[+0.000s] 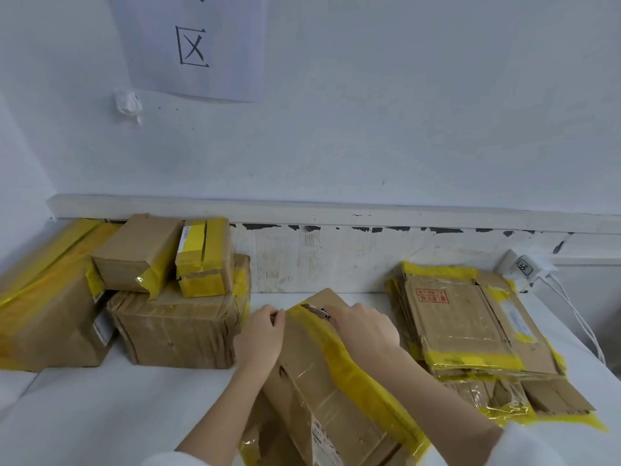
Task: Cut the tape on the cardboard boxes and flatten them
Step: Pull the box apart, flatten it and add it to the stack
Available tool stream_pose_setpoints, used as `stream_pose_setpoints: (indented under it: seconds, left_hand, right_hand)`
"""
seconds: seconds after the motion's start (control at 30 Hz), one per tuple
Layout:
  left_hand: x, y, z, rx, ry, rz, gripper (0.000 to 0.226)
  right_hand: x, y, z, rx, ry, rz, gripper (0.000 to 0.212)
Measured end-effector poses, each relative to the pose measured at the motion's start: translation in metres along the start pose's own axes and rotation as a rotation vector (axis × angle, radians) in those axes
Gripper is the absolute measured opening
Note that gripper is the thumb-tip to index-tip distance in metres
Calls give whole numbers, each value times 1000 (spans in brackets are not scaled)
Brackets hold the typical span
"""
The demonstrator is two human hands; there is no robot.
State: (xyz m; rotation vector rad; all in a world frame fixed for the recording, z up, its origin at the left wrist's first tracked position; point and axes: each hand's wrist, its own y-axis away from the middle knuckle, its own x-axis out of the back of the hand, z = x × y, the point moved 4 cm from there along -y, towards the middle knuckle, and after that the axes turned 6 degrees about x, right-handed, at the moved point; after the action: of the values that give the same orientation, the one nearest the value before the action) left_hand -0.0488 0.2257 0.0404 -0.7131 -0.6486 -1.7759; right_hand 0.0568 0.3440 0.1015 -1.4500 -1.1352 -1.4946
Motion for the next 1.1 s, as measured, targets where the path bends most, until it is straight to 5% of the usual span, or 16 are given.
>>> stream_pose_setpoints:
  seconds: [0.4,0.63,1.1]
  left_hand:
    - [-6,-2,1,-30,159,6,25]
    - [-4,-1,-1,-55,104,18,23]
    - [-4,3,1,-46,58,51,26]
  right_hand:
    - [-5,-11,-10,25,62,8,28]
    - [8,-12,-27,116,244,-3,34]
    - [3,16,-24,146,217,-25,23]
